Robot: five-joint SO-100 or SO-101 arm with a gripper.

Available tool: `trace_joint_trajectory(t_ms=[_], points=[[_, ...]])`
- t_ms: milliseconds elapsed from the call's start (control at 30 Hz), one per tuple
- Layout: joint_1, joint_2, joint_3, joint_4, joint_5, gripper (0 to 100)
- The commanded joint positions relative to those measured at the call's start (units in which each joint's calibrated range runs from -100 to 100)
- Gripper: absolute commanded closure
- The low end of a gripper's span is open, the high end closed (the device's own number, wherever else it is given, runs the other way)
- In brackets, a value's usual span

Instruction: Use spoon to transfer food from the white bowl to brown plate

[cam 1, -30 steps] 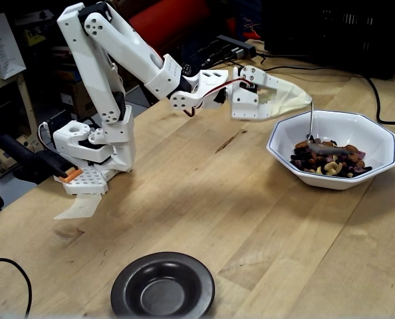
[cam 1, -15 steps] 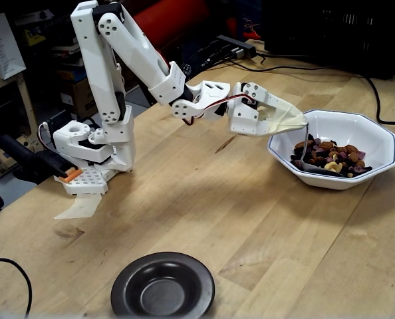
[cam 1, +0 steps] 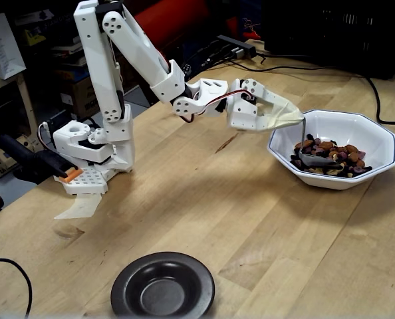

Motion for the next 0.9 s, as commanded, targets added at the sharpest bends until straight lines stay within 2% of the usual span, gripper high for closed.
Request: trace_joint_trajectory(t_ms=[0, 333, 867], points=[[-1.18, 3.10, -3.30, -2.84, -0.20, 96], [-0.59, 8.24, -12.68, -7.59, -0.20, 96], [1.11, 7.64, -12.68, -8.06, -1.37, 96]])
